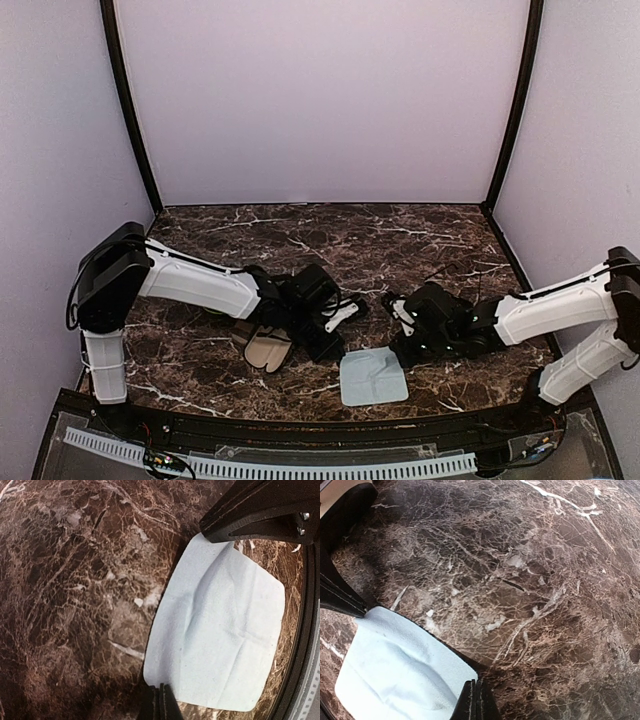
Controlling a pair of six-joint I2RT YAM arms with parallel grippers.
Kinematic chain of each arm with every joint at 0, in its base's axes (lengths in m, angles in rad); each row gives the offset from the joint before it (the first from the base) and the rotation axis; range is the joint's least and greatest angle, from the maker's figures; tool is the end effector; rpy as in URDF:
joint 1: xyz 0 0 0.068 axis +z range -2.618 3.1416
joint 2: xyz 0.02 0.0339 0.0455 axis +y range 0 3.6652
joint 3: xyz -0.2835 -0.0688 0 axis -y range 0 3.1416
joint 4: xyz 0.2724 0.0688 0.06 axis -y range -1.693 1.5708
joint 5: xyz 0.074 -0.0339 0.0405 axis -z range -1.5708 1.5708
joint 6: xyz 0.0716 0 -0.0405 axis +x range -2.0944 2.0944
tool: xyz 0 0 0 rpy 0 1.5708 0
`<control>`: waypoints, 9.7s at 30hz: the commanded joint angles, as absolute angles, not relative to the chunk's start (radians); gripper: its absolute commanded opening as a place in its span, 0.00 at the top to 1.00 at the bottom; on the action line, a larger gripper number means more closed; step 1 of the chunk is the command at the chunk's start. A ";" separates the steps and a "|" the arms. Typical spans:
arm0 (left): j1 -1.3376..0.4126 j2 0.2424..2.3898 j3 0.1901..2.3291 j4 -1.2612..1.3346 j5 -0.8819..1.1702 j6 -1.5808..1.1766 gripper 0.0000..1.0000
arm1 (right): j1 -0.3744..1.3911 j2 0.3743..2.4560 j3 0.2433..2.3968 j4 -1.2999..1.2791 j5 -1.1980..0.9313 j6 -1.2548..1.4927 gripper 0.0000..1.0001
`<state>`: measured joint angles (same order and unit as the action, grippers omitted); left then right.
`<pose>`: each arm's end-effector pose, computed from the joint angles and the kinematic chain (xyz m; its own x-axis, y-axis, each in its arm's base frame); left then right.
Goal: Organize the sunglasses
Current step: Pick up the glasses cleaning cloth from the corner of the board, then fold the glasses cleaning cloth at the corner of the board.
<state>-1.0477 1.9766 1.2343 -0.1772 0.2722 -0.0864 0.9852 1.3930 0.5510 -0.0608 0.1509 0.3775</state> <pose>0.2131 -0.4080 0.1204 -0.4748 0.6570 -0.5855 0.8781 0.3982 -0.2653 0.1669 0.2322 0.1156 -0.6881 -0.3782 -0.6193 -0.5581 0.8212 0.1186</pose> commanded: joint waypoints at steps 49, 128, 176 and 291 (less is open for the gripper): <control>-1.089 2.034 1.287 -0.197 0.108 -0.096 0.63 | 0.979 1.455 0.590 -0.021 0.141 0.411 1.00; -1.254 1.873 1.153 -0.184 0.056 -0.168 0.82 | 1.073 1.199 0.349 0.080 0.042 0.518 1.00; -1.136 1.882 1.163 -0.184 0.306 -0.290 0.74 | 1.095 1.183 0.336 0.057 0.064 0.532 1.00; -1.191 1.913 1.173 -0.245 0.422 -0.223 0.80 | 1.176 1.069 0.275 0.001 -0.011 0.677 0.87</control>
<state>-1.1866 1.9221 1.1580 -0.2161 0.3843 -0.2543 1.1584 1.0946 0.2897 -0.0090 -0.0036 0.6460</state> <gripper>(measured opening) 0.196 0.125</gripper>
